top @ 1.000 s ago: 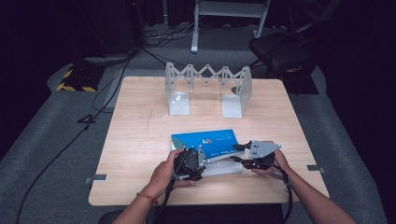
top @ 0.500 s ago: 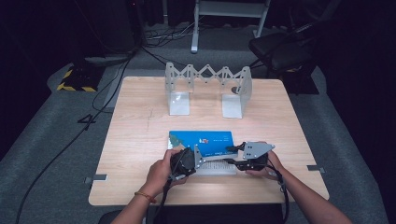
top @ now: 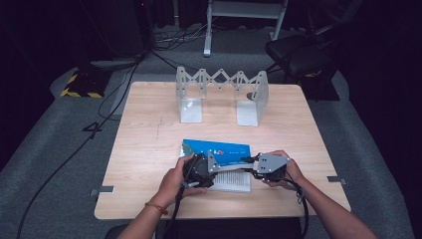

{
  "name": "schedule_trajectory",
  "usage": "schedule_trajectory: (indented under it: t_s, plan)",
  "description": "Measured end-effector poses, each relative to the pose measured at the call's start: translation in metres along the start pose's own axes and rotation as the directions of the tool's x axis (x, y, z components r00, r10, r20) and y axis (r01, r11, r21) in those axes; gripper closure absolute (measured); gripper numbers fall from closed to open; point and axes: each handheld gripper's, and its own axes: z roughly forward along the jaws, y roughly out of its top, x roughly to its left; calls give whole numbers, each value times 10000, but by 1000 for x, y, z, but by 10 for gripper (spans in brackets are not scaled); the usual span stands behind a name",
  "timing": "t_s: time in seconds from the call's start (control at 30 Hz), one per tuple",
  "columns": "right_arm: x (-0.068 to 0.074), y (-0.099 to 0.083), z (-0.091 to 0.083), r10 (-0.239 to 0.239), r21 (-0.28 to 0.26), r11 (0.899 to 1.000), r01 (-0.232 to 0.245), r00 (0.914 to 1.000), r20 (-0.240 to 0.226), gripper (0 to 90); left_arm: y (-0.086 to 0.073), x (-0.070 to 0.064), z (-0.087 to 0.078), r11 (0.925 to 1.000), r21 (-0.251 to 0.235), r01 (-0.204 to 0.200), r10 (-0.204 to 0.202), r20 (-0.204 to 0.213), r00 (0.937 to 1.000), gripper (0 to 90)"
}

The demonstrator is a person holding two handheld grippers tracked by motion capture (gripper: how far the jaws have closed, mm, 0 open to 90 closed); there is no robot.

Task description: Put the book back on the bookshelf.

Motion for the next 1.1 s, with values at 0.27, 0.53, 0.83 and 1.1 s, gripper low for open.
schedule_trajectory:
  t_s: [0.27, 0.53, 0.83, 1.1]
  plan:
    - [8, 4, -7, 300, 127, 9995, -300, 9996, 9, 713, 12, -10, 9, 10000, -25, 52, -53, -272, 9996, 383]
    - [12, 3, -7, 339, -9, 9994, -339, 9994, -14, 680, 11, -20, 10, 9972, 110, -744, 751, -847, 9936, 605]
    - [-23, -35, -24, 2684, -850, 9596, -2682, 9633, -94, 425, 5, -14, 5, 9932, -694, -938, 873, -915, 9920, 710]
    - [-53, -75, -13, 4147, 254, 9083, -4175, 9067, 767, 412, -1, -6, -5, 9872, -1388, -783, 673, -828, 9943, 724]
